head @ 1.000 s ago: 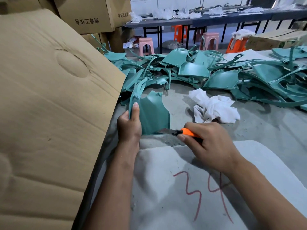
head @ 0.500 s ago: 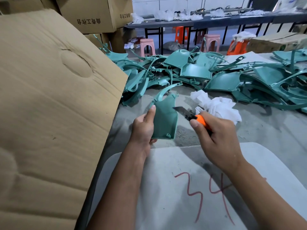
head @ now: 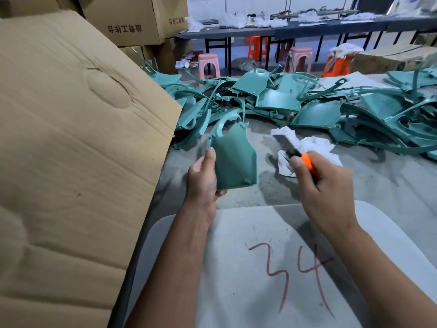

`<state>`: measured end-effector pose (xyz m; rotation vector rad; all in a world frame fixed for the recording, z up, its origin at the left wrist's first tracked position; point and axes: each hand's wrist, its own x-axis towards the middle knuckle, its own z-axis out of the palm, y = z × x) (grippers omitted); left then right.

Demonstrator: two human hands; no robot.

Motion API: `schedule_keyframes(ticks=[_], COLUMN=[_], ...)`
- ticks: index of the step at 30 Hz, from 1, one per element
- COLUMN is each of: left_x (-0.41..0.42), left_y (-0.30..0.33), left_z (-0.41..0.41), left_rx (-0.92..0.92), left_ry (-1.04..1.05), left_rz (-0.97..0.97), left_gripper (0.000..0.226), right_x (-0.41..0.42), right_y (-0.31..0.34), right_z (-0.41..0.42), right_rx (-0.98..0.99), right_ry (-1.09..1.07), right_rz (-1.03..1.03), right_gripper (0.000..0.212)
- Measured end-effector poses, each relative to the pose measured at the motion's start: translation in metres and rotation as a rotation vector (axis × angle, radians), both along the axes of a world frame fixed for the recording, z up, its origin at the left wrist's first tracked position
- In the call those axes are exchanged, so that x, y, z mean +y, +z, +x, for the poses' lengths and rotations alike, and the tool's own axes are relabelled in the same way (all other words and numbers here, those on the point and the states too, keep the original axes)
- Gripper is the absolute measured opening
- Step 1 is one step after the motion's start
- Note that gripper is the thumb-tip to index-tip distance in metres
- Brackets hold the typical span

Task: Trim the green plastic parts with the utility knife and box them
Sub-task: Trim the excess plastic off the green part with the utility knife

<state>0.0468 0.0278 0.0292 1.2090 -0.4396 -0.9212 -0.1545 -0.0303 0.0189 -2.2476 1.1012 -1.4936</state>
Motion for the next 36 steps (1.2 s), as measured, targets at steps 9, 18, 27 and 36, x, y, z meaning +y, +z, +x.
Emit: schedule_keyframes(ticks=[9, 18, 27, 36], left_x=[-0.002, -0.012, -0.033, -0.027], left_y=[0.008, 0.019, 0.035, 0.007], left_z=[-0.008, -0.017, -0.049, -0.017], left_rx=[0.244, 0.421, -0.062, -0.868], left_ry=[-0.101, -0.036, -0.119, 0.251], left_rz=[-0.327, -0.395, -0.496, -0.035], left_gripper=[0.031, 0.025, 0.026, 0.024], right_x=[0.010, 0.010, 0.005, 0.000], right_y=[0.002, -0.003, -0.007, -0.002], right_z=[0.007, 0.006, 0.010, 0.003], right_rx=[-0.146, -0.174, -0.006, -0.140], right_ry=[0.081, 0.007, 0.151, 0.104], right_rz=[-0.106, -0.064, -0.107, -0.007], right_gripper=[0.037, 0.042, 0.040, 0.037])
